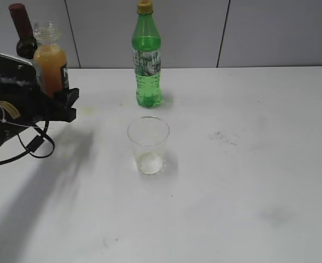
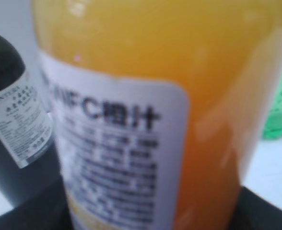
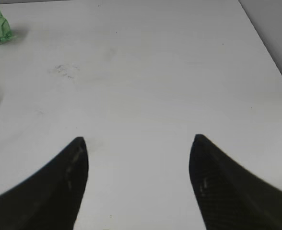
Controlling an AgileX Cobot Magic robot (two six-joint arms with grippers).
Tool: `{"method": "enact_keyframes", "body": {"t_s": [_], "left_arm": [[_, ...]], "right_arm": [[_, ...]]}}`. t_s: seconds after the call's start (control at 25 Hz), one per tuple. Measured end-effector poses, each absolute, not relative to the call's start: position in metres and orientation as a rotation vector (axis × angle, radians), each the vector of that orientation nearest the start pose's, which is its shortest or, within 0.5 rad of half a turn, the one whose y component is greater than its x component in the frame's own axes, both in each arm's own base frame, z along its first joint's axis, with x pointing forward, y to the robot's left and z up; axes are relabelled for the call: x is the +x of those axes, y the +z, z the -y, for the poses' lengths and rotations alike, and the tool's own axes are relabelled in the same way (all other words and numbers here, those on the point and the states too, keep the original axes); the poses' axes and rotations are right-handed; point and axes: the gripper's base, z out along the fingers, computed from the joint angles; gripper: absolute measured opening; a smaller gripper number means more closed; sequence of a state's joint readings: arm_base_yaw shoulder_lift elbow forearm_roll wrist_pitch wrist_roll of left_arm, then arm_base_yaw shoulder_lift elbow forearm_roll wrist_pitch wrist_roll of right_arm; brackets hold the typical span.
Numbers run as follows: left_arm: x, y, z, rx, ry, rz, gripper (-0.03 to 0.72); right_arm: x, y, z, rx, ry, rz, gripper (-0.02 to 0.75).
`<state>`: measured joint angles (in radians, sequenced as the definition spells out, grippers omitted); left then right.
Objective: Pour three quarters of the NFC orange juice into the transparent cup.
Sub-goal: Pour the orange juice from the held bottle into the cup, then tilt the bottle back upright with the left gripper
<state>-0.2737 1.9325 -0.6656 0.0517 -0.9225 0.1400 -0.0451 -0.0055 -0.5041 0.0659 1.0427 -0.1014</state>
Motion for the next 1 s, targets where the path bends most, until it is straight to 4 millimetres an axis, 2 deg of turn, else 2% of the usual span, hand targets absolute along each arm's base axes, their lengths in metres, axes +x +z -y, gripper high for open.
{"method": "enact_keyframes", "body": {"t_s": [0.24,0.56,0.8,1.0], "left_arm": [[0.292,0.139,0.116,0.525,0.014,-1.833,0.473],[0.274,0.137,0.138,0.577,0.217,-1.867,0.473],[0.263,0.137,0.155,0.789,0.329,-1.791,0.471],[0.259,0.137,0.160,0.883,0.397,-1.759,0.471]], "right_arm": [[-0.005,0.280,-0.006,-0.059,-0.012,-2.014,0.510],[-0.005,0.280,-0.006,-0.059,-0.010,-2.014,0.510],[-0.005,0.280,-0.006,-0.060,-0.008,-2.014,0.510],[-0.005,0.280,-0.006,-0.060,-0.008,-2.014,0.510]]}}
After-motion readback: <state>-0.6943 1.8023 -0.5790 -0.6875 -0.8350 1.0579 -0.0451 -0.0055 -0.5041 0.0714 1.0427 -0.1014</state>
